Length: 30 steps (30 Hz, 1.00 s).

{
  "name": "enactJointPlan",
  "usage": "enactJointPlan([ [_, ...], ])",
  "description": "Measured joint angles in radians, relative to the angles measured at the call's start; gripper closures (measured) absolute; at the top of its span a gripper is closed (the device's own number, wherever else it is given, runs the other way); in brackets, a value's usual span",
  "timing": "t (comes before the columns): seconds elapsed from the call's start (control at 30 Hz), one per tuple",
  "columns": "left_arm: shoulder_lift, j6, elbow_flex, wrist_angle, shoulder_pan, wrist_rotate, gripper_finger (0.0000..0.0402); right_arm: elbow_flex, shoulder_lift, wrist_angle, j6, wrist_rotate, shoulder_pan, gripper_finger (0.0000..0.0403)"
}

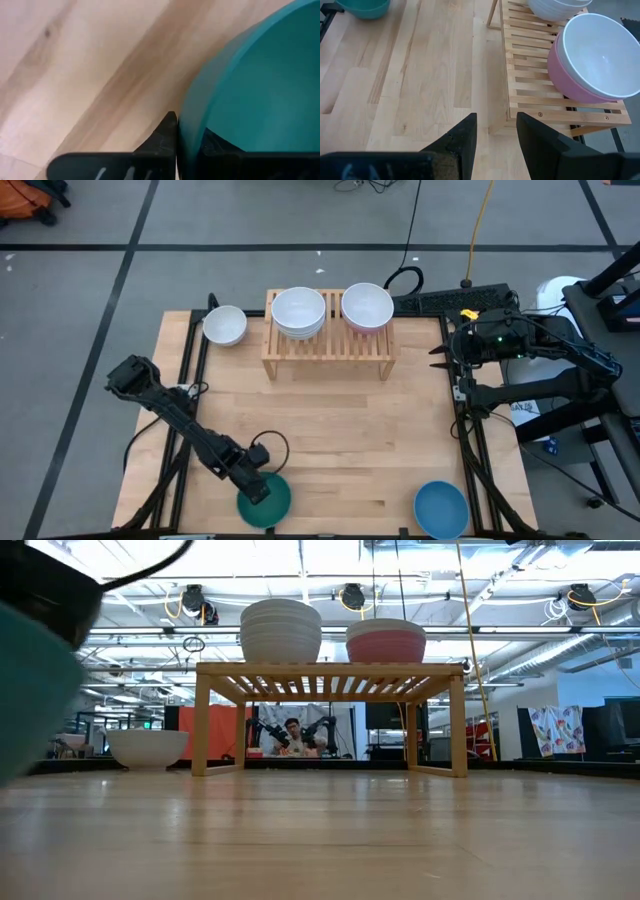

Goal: Place and stack bowls onto a shelf
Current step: Stack the green bowl on top of the white bowl on the shelf

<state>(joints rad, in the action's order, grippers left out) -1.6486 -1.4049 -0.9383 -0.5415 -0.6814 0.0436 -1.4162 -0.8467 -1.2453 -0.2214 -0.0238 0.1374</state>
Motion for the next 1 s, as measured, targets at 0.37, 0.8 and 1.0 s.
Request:
enactJointPlan([
  [0.37, -0.003, 0.145, -0.232, -0.212, 0.153, 0.032, 0.0395, 0.000, 0.000, 0.000, -0.012, -0.001, 0.000, 0.0271],
  [0.8, -0.002, 0.497, -0.865, -0.804, 0.469, -0.115, 0.0396, 0.000, 0.000, 0.000, -0.052, -0.001, 0.000, 0.0271],
  [1.0, -0.001, 0.632, -1.131, -0.995, 0.624, -0.216, 0.0396, 0.000, 0.000, 0.001, -0.052, -0.001, 0.000, 0.0271],
])
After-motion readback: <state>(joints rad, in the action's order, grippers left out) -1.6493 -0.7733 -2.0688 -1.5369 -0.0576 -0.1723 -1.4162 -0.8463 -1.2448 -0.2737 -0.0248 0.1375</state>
